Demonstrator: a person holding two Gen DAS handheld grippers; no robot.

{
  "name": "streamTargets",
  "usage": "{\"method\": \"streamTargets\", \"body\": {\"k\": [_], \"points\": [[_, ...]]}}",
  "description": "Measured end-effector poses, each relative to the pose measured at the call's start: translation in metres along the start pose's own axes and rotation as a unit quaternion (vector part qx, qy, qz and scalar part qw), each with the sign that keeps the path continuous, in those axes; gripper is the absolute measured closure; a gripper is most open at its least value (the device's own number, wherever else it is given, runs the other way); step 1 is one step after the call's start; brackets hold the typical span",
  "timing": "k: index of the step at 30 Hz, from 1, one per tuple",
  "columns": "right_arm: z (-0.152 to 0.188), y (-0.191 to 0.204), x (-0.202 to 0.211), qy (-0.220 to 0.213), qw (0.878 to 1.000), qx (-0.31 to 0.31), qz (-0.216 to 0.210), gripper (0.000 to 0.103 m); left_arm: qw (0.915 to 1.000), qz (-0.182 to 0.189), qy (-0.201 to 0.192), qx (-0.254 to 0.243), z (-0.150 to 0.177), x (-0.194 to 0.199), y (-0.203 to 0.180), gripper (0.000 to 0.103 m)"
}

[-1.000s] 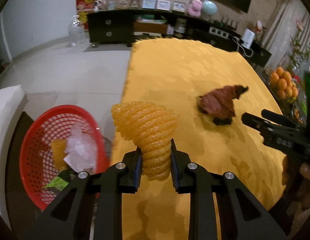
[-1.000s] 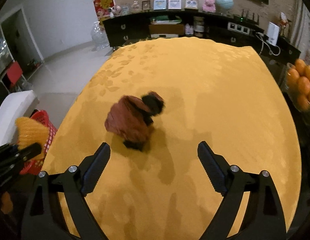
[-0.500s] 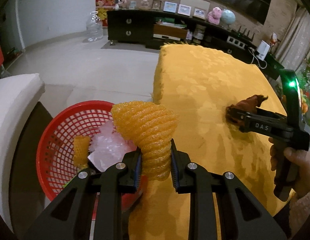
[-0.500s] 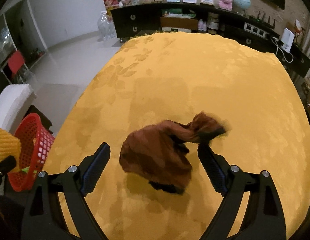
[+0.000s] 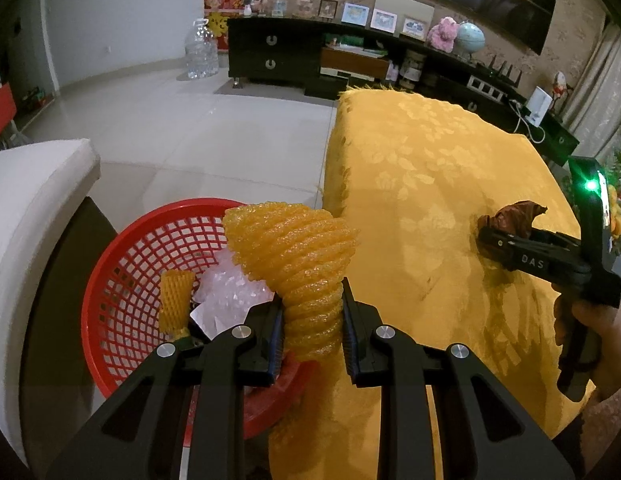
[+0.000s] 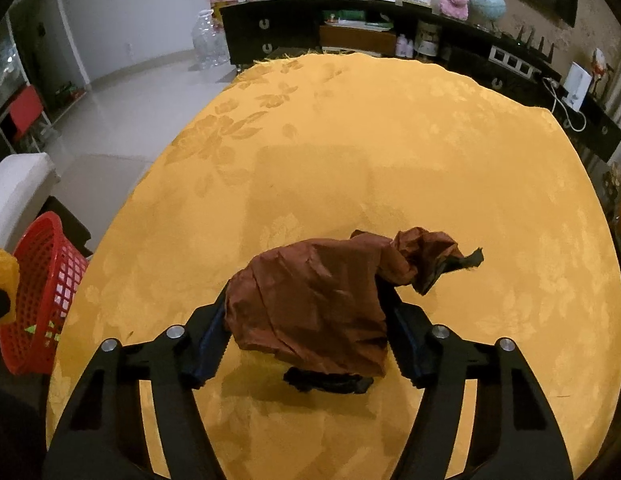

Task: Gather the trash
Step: 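Carry the foam net and brown cloth over the red wastebasket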

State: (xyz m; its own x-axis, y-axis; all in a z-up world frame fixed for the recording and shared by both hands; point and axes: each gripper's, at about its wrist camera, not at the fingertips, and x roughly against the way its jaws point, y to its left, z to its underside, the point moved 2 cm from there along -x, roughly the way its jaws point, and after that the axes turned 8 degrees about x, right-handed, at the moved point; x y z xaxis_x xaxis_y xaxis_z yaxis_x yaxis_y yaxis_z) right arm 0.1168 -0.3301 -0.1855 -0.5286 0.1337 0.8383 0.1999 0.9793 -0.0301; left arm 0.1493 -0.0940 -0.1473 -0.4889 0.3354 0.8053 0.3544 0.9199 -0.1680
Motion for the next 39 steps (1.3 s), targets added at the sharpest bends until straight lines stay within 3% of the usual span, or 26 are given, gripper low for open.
{"method": "streamTargets", "body": {"k": [28, 39], "points": [[0.004, 0.032, 0.167, -0.125, 0.992, 0.023, -0.011, 0.039, 0.9956, -0.007, -0.093, 0.005, -0.006, 0.104, 0.006, 0.08], [0.006, 0.061, 0.203, -0.156, 0.986, 0.045, -0.034, 0.038, 0.9929, -0.021, -0.116, 0.016, 0.002, 0.138, 0.016, 0.08]]}}
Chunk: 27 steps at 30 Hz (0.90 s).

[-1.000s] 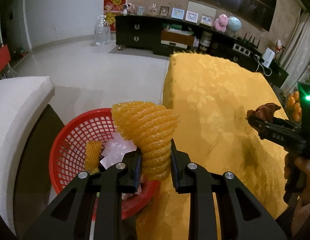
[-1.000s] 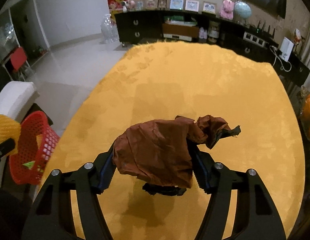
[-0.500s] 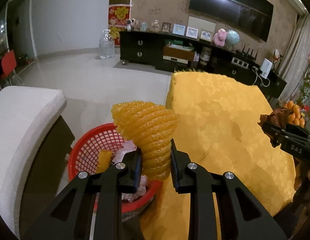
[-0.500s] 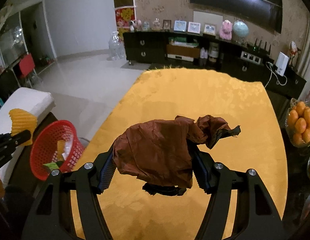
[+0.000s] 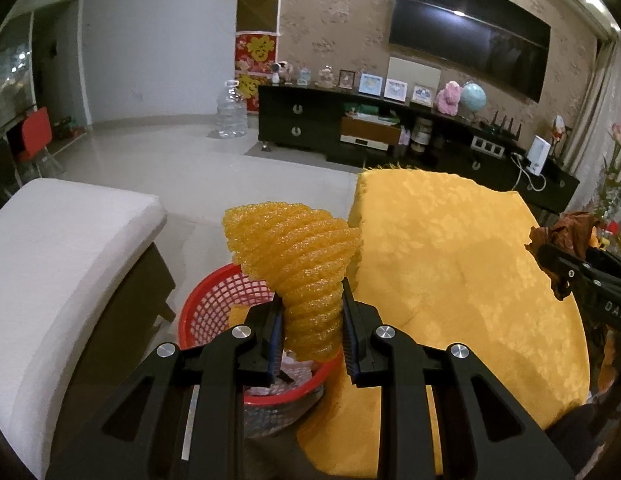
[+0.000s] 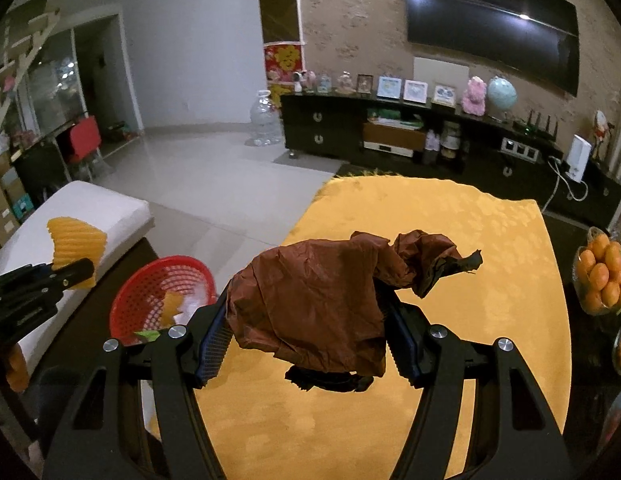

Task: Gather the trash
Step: 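Carry the foam net and brown cloth over the red wastebasket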

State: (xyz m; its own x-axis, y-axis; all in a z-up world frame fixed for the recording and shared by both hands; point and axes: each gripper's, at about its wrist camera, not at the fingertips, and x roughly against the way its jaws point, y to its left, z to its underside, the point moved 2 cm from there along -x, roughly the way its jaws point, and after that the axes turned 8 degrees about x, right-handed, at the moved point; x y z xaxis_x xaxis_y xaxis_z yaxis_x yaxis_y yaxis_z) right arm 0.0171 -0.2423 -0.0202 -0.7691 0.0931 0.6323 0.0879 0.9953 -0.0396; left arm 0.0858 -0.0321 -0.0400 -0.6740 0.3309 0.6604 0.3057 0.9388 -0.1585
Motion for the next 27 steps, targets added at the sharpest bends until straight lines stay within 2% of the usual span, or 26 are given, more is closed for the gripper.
{"method": "streamTargets", "body": {"k": [12, 27], "points": [[-0.009, 0.041, -0.012, 0.008, 0.999, 0.032, -0.037, 0.038, 0.9994, -0.024, 0.004, 0.026, 0.005, 0.005, 0.022, 0.08], [-0.03, 0.098, -0.068, 0.039, 0.992, 0.062, -0.1, 0.038, 0.9967, -0.045, 0.035, 0.057, 0.013, -0.031, 0.063, 0.08]]}}
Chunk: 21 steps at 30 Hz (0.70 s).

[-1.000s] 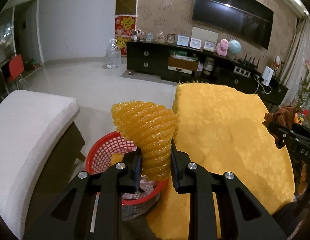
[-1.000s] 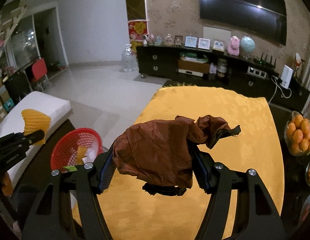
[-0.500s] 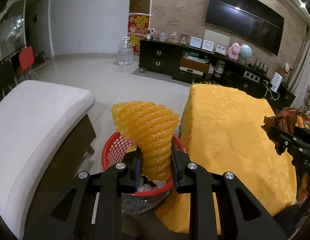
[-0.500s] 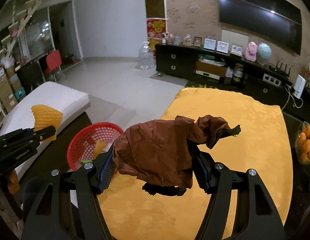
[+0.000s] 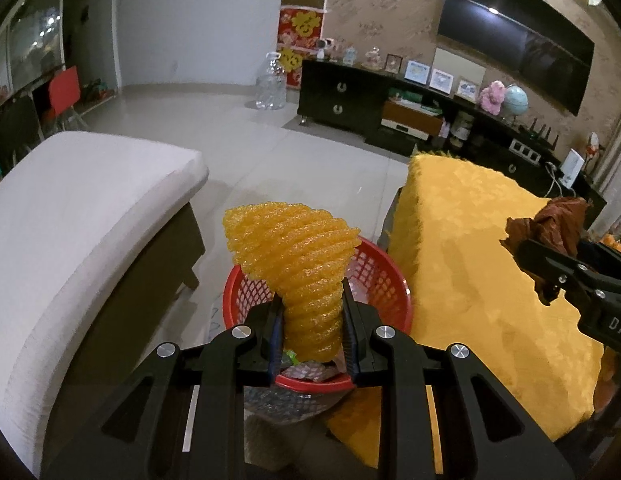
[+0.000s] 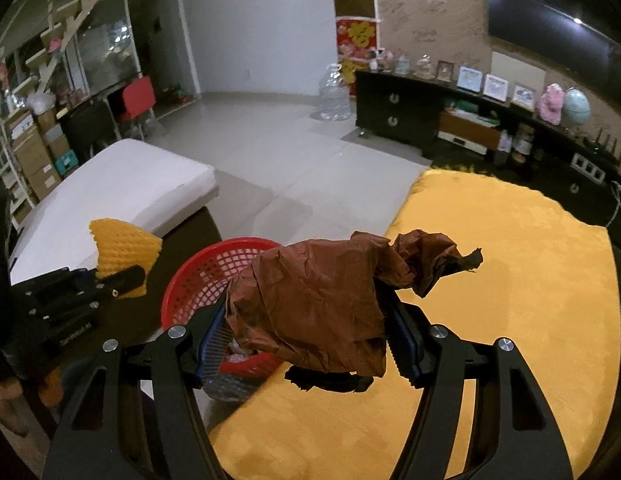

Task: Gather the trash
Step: 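Carry the foam net and brown cloth over the red wastebasket, then open both grippers to drop the net and cloth into the wastebasket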

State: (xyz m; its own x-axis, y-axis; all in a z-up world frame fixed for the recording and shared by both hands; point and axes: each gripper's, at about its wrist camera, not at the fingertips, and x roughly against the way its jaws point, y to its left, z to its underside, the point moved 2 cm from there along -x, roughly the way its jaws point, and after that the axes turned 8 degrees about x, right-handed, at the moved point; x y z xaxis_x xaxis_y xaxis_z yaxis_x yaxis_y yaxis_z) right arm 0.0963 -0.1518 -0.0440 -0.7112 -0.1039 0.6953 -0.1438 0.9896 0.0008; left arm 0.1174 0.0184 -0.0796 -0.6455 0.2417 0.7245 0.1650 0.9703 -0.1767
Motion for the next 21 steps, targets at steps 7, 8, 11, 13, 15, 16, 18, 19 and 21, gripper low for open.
{"method": "streamTargets", "body": {"k": [7, 8, 11, 13, 15, 16, 18, 19, 21], "points": [[-0.006, 0.013, -0.035, 0.024, 0.999, 0.011, -0.025, 0.038, 0.9996, -0.011, 0.022, 0.013, 0.005, -0.024, 0.017, 0.08], [-0.007, 0.016, -0.041, 0.029, 0.999, 0.013, -0.028, 0.038, 0.9995, -0.012, 0.026, 0.015, 0.005, -0.028, 0.019, 0.08], [-0.008, 0.021, -0.06, 0.042, 0.998, 0.02, -0.035, 0.038, 0.999, -0.017, 0.037, 0.019, 0.007, -0.04, 0.024, 0.08], [-0.009, 0.025, -0.071, 0.05, 0.998, 0.022, -0.04, 0.038, 0.9986, -0.019, 0.044, 0.02, 0.008, -0.048, 0.027, 0.08], [-0.009, 0.029, -0.079, 0.056, 0.997, 0.025, -0.043, 0.038, 0.9984, -0.02, 0.05, 0.021, 0.009, -0.055, 0.029, 0.08], [-0.01, 0.031, -0.085, 0.06, 0.997, 0.027, -0.047, 0.038, 0.9982, -0.02, 0.052, 0.021, 0.009, -0.057, 0.029, 0.08], [-0.01, 0.034, -0.091, 0.065, 0.996, 0.029, -0.052, 0.038, 0.9979, -0.02, 0.058, 0.022, 0.009, -0.064, 0.031, 0.08], [-0.011, 0.035, -0.095, 0.067, 0.996, 0.03, -0.055, 0.038, 0.9977, -0.02, 0.061, 0.023, 0.01, -0.066, 0.031, 0.08], [-0.012, 0.038, -0.1, 0.069, 0.995, 0.032, -0.062, 0.038, 0.9975, -0.017, 0.065, 0.023, 0.01, -0.071, 0.03, 0.08]]}}
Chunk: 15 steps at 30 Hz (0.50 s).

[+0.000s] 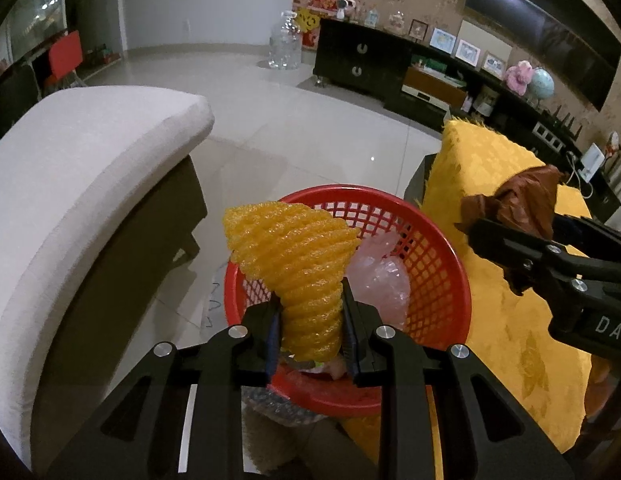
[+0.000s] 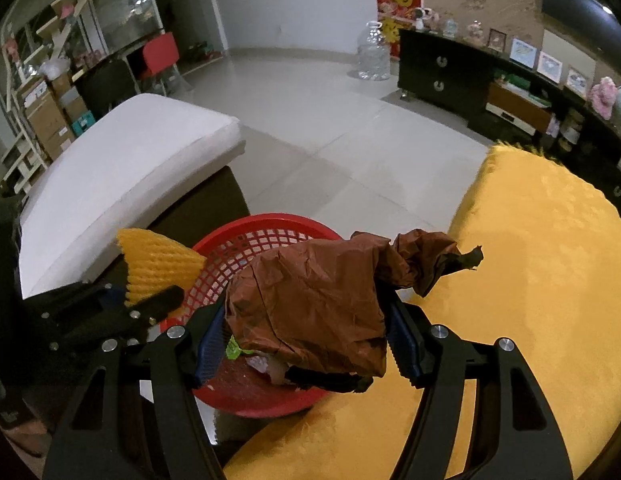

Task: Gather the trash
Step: 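Open both grippers to drop the net and cloth into the wastebasket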

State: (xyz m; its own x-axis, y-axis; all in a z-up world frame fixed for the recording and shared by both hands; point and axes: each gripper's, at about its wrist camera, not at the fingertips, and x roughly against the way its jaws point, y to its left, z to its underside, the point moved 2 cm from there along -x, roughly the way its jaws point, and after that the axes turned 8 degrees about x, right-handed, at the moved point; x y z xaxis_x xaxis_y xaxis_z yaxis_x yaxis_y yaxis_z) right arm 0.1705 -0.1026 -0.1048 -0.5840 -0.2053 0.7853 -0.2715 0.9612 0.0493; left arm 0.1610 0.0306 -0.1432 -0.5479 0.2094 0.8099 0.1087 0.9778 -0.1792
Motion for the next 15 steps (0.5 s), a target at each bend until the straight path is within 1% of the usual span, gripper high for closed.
{"method": "streamTargets", "body": {"k": [3, 5, 9, 10, 11, 13, 15], "points": [[-0.004, 0.0, -0.007, 0.005, 1.0, 0.002, -0.009, 0.037, 1.0, 0.002, 0.005, -0.002, -0.001, -0.006, 0.0, 0.079], [-0.006, 0.0, -0.012, 0.009, 1.0, -0.001, -0.017, 0.034, 1.0, 0.002, 0.009, -0.002, 0.0, -0.009, 0.0, 0.075], [-0.008, -0.001, -0.018, 0.012, 1.0, -0.002, -0.026, 0.032, 0.9999, 0.004, 0.017, 0.003, -0.002, -0.015, 0.004, 0.071], [-0.008, 0.0, -0.02, 0.012, 0.999, -0.004, -0.029, 0.029, 0.9998, 0.004, 0.018, 0.005, -0.002, -0.016, 0.005, 0.068], [-0.008, 0.0, -0.02, 0.01, 0.999, -0.006, -0.031, 0.028, 0.9998, 0.002, 0.018, 0.007, -0.002, -0.017, 0.005, 0.062], [-0.01, 0.0, -0.019, 0.007, 0.999, -0.009, -0.034, 0.027, 0.9998, -0.003, 0.014, 0.012, -0.002, -0.017, 0.007, 0.056], [-0.011, -0.001, -0.017, 0.004, 0.999, -0.011, -0.034, 0.027, 0.9997, -0.002, 0.015, 0.018, -0.003, -0.017, 0.008, 0.055]]}}
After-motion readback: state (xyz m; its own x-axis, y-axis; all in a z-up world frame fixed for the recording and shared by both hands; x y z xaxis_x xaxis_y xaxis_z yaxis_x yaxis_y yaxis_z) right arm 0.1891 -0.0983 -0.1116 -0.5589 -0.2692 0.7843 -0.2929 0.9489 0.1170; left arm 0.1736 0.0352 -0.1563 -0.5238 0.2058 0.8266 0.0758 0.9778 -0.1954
